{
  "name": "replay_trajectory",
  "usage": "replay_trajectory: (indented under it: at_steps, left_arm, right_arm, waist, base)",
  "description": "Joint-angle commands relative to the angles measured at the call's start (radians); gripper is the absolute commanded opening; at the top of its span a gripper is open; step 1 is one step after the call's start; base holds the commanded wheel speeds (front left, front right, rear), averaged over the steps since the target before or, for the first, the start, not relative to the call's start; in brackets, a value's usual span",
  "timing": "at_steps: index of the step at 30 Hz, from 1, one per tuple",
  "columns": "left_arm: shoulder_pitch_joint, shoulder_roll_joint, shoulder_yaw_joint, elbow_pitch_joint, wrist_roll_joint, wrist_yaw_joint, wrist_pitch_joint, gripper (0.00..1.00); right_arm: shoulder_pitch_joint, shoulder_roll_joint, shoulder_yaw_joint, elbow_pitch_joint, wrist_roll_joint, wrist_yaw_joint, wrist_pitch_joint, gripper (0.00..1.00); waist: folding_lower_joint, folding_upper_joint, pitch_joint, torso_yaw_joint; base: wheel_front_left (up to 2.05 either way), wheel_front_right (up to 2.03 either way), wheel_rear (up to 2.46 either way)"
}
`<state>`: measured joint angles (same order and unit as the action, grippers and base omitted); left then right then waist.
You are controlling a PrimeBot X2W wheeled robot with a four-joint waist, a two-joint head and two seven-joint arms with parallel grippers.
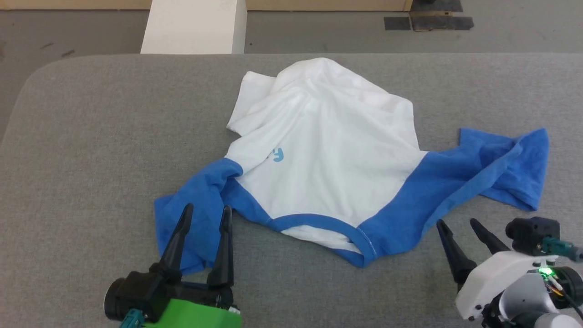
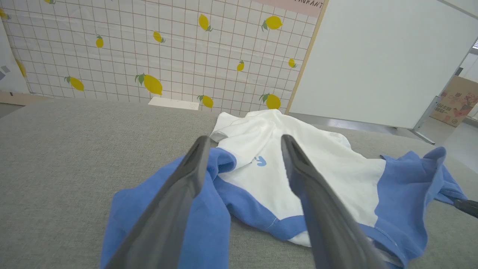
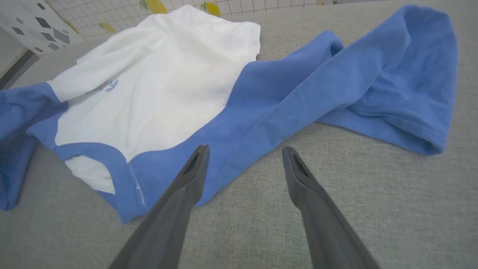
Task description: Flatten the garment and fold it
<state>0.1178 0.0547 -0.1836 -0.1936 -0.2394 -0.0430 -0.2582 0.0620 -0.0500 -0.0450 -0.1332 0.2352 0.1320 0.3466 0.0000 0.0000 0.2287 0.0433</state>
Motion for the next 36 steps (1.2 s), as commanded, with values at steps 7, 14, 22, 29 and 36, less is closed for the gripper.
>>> replay_trajectory:
  at_steps: [7, 14, 22, 29, 36]
  left_arm:
    - [-0.042, -0.004, -0.032, 0.02, -0.028, 0.004, -0.004, 1.0]
    - [-0.058, -0.004, -0.055, 0.037, -0.043, 0.004, -0.004, 1.0]
    - [-0.078, -0.004, -0.087, 0.053, -0.058, 0.009, -0.004, 1.0]
    - [-0.109, -0.004, -0.106, 0.074, -0.069, 0.012, -0.004, 1.0]
    - [-0.101, -0.004, -0.084, 0.09, -0.07, 0.013, -0.004, 1.0]
  right_arm:
    - [-0.041, -0.029, -0.016, -0.021, 0.038, -0.001, 0.232, 1.0]
    - [-0.112, -0.08, -0.002, 0.019, 0.046, -0.001, 0.334, 1.0]
    - [-0.24, -0.178, 0.111, 0.169, 0.004, -0.001, 0.468, 1.0]
    - [-0.31, -0.219, 0.157, 0.283, -0.007, -0.001, 0.514, 0.0]
    - [-0.304, -0.223, 0.108, 0.257, 0.039, -0.001, 0.433, 0.0]
  waist:
    - [0.0, 0.0, 0.04, 0.059]
    - [0.0, 0.0, 0.063, 0.105]
    - [0.0, 0.0, 0.094, 0.136]
    - [0.0, 0.0, 0.1, 0.15]
    - [0.0, 0.0, 0.067, 0.12]
  base:
    - [0.0, 0.0, 0.0]
    - [0.0, 0.0, 0.0]
    - [0.0, 0.0, 0.0]
    - [0.0, 0.0, 0.0]
    - [0.0, 0.0, 0.0]
